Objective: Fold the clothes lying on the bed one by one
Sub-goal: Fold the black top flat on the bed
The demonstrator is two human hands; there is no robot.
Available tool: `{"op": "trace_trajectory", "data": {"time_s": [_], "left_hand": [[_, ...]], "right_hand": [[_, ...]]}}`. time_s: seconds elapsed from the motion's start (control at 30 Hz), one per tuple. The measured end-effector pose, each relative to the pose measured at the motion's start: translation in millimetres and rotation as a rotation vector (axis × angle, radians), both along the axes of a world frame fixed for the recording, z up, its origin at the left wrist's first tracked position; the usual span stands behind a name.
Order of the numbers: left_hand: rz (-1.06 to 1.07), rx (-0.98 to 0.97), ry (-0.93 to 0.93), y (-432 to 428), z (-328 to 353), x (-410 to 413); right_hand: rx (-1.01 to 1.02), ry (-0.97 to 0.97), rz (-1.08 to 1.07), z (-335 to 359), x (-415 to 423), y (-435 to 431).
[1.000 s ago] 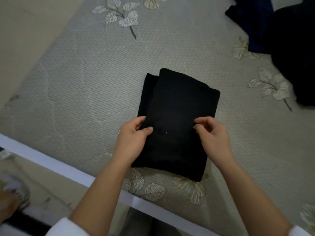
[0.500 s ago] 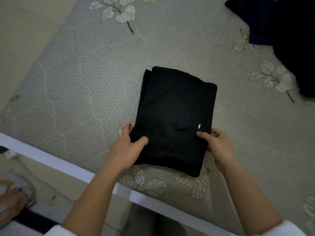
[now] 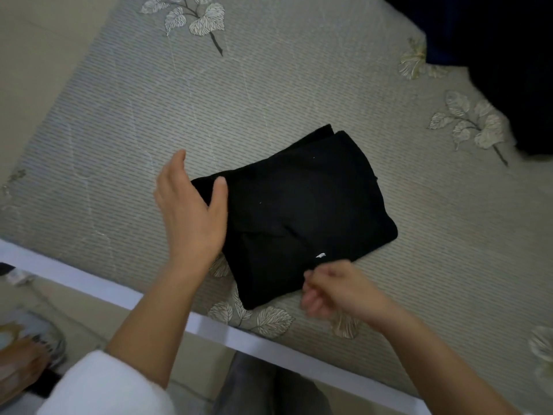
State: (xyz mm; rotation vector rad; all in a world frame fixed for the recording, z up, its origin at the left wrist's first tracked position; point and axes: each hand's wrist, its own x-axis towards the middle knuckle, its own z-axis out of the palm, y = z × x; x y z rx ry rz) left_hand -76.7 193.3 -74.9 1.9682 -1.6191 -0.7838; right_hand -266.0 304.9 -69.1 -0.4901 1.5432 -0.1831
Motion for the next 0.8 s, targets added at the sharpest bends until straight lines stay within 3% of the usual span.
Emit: {"op": "trace_trajectory", "data": {"time_s": [0.1, 0.2, 0.4, 0.6, 0.67, 0.73, 0.8], "left_hand": [[0.176, 0.121, 0.19, 35.2, 1.6, -10.1], [0.282, 0.277, 0.36, 70.9, -1.3, -14.8], [0.307, 0.454, 0.687, 86.8, -11.3, -13.3], [0.298, 0.521, 0.774, 89.3, -16.0, -1.5], [0.313, 0.462, 0.643, 91.1, -17.9, -1.1], [0.225, 0.185, 0.245, 90.8, -17.0, -3.3], [-0.011, -0.104, -0.038, 87.9, -17.3, -8.4]], "right_hand": [[-0.409, 0.269, -0.171, 1.5, -5.8, -25.5], [-0.67, 0.619, 0.054, -0.6, -10.5, -50.4], [-0.668, 0.712, 0.662, -25.7, 3.3, -65.2], [-0.51, 0.785, 0.727, -48.3, 16.8, -73.0], [-0.532, 0.803, 0.713, -50.3, 20.1, -72.3], [-0.598, 0.819, 0.714, -49.9, 19.6, -67.7], [-0.664, 0.824, 0.761, -51.1, 15.6, -61.4]]}}
